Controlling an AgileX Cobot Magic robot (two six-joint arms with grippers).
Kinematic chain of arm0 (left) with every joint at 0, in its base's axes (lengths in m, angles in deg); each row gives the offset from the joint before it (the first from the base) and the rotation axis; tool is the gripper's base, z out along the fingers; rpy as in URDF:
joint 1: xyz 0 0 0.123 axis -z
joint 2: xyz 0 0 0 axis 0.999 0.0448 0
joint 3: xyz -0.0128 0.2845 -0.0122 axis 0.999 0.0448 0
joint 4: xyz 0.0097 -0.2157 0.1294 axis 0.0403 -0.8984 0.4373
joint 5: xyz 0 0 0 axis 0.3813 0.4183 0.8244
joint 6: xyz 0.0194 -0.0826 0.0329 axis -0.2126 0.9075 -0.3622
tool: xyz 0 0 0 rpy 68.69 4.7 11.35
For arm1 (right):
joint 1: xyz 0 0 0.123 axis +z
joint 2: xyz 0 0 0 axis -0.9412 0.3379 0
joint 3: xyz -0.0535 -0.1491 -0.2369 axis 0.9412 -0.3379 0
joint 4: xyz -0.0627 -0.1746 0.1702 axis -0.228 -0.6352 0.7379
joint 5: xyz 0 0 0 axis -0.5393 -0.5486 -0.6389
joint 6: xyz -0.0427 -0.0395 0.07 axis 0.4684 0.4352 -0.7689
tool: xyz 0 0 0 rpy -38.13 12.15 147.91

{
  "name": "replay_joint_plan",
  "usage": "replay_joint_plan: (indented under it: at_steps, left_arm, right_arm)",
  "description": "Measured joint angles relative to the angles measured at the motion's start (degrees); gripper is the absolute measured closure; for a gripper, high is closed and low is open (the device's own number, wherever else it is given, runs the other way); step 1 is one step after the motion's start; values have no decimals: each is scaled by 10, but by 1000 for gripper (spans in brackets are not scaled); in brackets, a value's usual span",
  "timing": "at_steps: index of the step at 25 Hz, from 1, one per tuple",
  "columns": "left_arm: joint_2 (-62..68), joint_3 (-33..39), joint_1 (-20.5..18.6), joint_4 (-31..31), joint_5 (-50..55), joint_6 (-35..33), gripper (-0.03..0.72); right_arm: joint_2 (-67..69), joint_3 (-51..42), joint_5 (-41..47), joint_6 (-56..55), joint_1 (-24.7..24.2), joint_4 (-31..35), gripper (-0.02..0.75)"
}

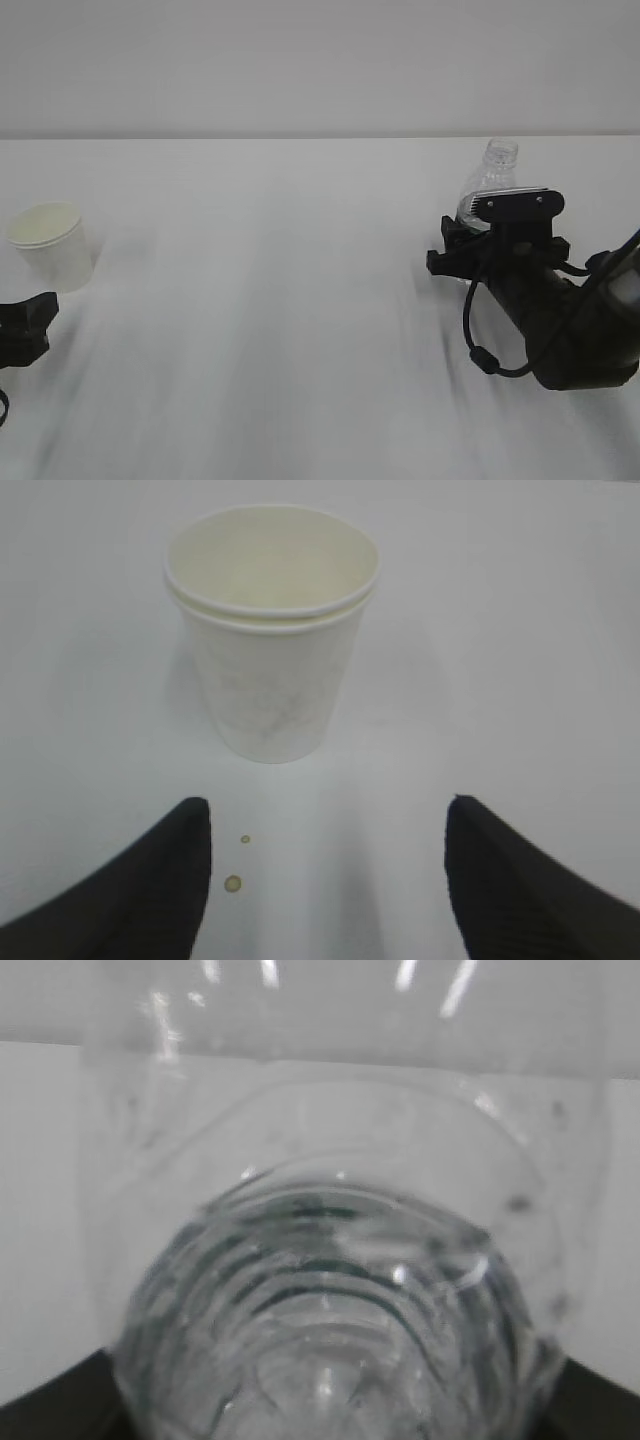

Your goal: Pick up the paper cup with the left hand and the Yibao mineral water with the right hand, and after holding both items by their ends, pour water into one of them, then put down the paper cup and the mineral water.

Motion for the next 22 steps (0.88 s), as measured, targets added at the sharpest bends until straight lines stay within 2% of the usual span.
replay_joint_plan:
  at_steps: [22]
  left_arm:
    - [0,0,0,1,0,-1,176]
  right_arm:
    - [0,0,0,0,0,6,255]
